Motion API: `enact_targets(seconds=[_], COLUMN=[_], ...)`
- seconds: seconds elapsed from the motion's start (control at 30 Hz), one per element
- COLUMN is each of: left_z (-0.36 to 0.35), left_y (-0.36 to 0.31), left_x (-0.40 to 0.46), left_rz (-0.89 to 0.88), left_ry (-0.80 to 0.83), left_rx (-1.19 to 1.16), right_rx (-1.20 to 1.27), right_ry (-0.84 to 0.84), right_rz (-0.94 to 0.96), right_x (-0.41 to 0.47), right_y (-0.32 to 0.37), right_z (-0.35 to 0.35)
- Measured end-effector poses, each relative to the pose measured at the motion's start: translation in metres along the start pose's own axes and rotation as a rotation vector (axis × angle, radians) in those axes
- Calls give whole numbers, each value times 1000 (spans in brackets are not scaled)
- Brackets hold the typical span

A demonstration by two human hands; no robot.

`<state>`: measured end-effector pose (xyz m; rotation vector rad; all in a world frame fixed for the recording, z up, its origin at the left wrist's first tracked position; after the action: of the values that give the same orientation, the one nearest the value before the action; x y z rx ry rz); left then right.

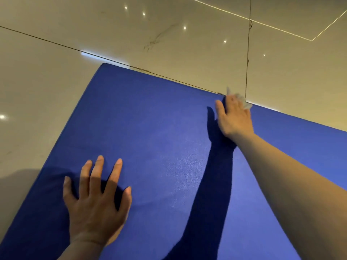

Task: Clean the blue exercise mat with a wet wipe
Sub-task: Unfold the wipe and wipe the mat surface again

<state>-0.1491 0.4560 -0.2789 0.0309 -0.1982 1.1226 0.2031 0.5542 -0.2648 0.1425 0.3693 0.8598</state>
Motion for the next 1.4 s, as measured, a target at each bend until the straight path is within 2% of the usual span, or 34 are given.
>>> enact_targets(seconds=[0.07,0.17,0.23,0.3,0.37,0.43,0.47,0.53,0.6,0.7,0.77,0.83,0.9,0.97,1.0,1.07,1.13,1.23,1.3,1.37,1.4], left_z=[0,-3,-2,-3,-4,-4,-4,-3,-1,-2,-4,-6,-7,-8,-8,-5,-5,-3,-1,8,16], left_y=[-1,2,0,0,1,1,1,-2,-2,1,2,1,3,3,3,3,1,0,4,15,21], left_x=[1,0,0,1,-2,-3,-3,-2,1,1,-1,-3,-2,0,1,3,3,5,8,10,10], left_rz=[-8,-13,-9,-16,-26,-36,-35,-19,-6,-13,-2,29,38,24,13,6,7,26,50,23,-28], left_ry=[10,34,45,52,60,55,64,84,101,114,121,157,176,188,183,179,224,273,351,417,416], left_rx=[8,32,30,34,38,44,50,35,33,33,18,-15,-42,-61,-64,-78,-95,-120,-187,-205,-190], right_rx=[3,25,18,39,48,-20,-55,-67,-15,41,132,202,226,182,139,71,83,84,83,111,100], right_ry=[3,54,68,75,177,282,274,146,57,41,37,56,123,226,238,150,43,-92,-77,-54,-42], right_rz=[-169,-198,-35,224,457,575,574,464,257,-70,-170,-99,164,344,386,451,379,35,-156,-160,-102], right_x=[6,1,-9,-36,-86,-130,-138,-126,-101,-86,-88,-103,-135,-167,-177,-182,-173,-153,-154,-166,-178], right_y=[-31,-5,40,92,135,152,148,117,71,14,16,47,90,114,115,100,61,-26,-61,-48,-31], right_z=[13,2,-14,-33,-54,-71,-73,-66,-51,-34,-39,-50,-65,-78,-79,-76,-68,-47,-43,-51,-58])
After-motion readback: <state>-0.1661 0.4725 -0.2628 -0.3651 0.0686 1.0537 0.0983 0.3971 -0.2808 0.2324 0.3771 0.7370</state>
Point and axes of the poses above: each hand's wrist, its own x-axis towards the middle knuckle, its own z-axis out of the back of the hand, y = z × x, the point moved 4 cm from there along x, towards the middle knuckle, and after that the axes turned 12 degrees about -z, right-handed, at the moved point
